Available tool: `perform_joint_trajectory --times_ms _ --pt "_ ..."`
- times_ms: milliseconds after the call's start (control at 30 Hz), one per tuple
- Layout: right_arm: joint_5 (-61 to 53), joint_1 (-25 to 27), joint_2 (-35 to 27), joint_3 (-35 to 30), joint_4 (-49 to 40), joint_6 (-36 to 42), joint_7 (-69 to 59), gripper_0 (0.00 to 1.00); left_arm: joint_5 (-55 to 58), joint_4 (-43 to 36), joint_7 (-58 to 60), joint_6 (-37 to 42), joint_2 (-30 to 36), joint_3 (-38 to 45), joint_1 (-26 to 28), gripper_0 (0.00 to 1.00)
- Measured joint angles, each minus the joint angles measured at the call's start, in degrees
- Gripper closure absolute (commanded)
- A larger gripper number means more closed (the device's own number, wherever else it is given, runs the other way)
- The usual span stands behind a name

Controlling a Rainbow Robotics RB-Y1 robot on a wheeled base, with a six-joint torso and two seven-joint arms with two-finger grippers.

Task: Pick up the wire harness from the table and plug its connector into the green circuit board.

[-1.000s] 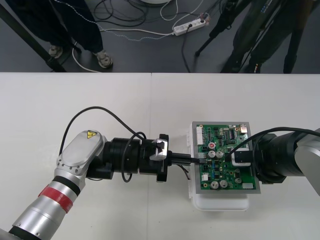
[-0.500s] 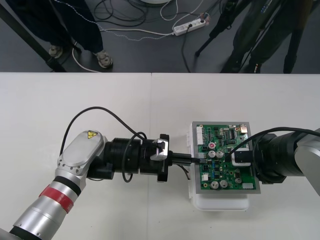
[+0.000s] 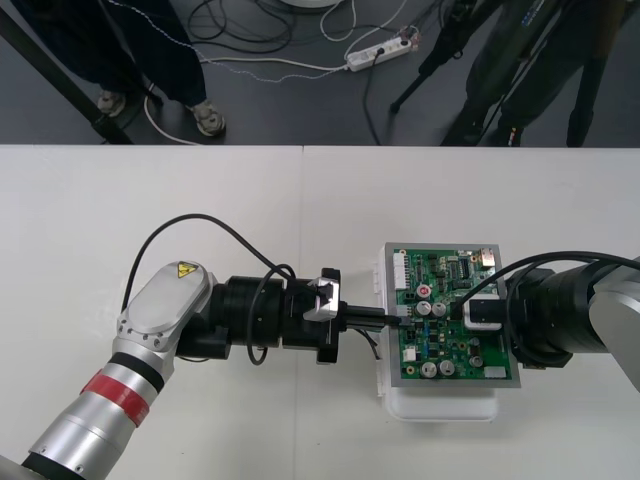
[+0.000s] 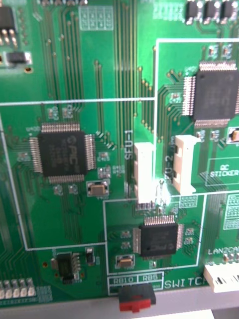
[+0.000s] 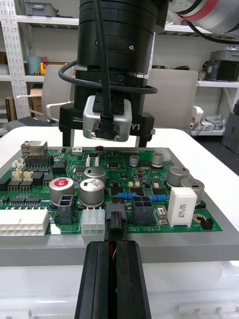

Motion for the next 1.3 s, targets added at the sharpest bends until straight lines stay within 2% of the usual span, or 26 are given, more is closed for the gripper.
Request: perform_joint_trajectory --times_ms 1300 --pt "-0.1 0.0 0.0 0.0 0.1 0.0 0.0 0.00 -0.5 0.1 -2.4 0.4 -0.6 0.0 0.0 1.00"
